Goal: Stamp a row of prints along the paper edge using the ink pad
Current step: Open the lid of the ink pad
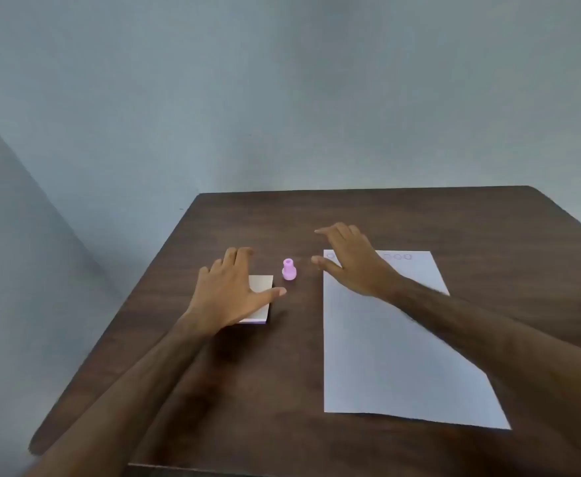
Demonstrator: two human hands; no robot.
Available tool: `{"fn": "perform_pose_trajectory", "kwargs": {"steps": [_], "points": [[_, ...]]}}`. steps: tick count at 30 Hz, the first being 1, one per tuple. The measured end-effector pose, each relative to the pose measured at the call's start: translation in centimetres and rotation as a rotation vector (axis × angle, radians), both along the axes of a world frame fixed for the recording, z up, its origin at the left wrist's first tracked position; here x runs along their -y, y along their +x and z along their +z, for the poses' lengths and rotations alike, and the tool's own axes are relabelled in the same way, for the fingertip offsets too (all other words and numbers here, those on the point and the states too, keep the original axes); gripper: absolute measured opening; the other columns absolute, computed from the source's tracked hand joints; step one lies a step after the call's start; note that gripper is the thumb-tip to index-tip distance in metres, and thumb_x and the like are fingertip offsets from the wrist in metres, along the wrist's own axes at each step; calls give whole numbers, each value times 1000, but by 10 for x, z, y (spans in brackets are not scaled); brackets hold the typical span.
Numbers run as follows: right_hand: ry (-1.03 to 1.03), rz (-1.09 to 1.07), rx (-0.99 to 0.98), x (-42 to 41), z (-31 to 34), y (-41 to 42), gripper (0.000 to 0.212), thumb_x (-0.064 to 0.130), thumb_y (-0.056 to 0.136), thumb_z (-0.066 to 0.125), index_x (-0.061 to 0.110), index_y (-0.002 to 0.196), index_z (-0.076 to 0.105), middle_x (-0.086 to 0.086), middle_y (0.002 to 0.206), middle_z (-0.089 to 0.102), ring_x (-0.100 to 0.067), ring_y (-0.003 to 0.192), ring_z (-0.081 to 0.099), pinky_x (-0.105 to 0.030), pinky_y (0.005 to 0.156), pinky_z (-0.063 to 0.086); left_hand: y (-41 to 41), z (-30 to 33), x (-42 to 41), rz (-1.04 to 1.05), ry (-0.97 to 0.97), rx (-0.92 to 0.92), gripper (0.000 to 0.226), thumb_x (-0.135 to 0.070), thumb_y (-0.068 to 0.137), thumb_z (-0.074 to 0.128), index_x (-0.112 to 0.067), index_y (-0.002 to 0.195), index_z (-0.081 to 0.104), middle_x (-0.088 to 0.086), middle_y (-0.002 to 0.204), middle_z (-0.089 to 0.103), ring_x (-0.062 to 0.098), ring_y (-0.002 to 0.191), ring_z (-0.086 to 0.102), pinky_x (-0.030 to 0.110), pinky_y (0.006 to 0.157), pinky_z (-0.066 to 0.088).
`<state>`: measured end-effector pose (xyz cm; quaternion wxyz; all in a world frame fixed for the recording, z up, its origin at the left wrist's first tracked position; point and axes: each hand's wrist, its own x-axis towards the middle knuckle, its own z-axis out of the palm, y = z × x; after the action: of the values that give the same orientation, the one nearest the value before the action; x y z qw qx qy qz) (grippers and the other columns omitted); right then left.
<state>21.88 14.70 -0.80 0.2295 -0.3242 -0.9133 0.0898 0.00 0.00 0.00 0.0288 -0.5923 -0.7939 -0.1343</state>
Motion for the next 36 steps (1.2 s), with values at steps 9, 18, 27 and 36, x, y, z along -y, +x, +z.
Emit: {"fn": "perform_pose_trajectory", "kwargs": {"steps": [9, 18, 27, 36], "points": [[24, 35, -21, 78, 19, 6, 27, 20, 94, 64, 15, 120, 62, -5, 121, 60, -25, 111, 53, -41, 98, 43, 4, -7, 51, -17, -61, 192, 94, -61, 68, 71, -27, 145, 31, -5, 144, 47, 25, 131, 47, 50, 103, 35], [-61, 126, 148, 169, 20, 24, 37, 30, 93, 67, 16, 126, 59, -6, 132, 54, -23, 119, 47, -39, 103, 42, 23, -12, 122, -379, -24, 407, 69, -28, 82, 71, -30, 141, 36, -11, 137, 56, 5, 131, 47, 42, 110, 37], [-85, 167, 221, 201, 9, 26, 38, 35, 97, 62, 22, 132, 57, -2, 139, 54, -18, 126, 49, -37, 111, 42, 25, -27, 143, -431, 79, 503, 61, -25, 89, 71, -25, 142, 42, -8, 140, 55, 1, 130, 47, 21, 110, 37], [-114, 209, 192, 180, 4, 28, 37, 34, 98, 62, 21, 133, 64, 0, 136, 64, -15, 120, 57, -27, 101, 45, 16, -34, 133, -449, 128, 477, 63, -27, 87, 74, -29, 142, 43, -11, 134, 58, -1, 125, 50, 18, 106, 38]]}}
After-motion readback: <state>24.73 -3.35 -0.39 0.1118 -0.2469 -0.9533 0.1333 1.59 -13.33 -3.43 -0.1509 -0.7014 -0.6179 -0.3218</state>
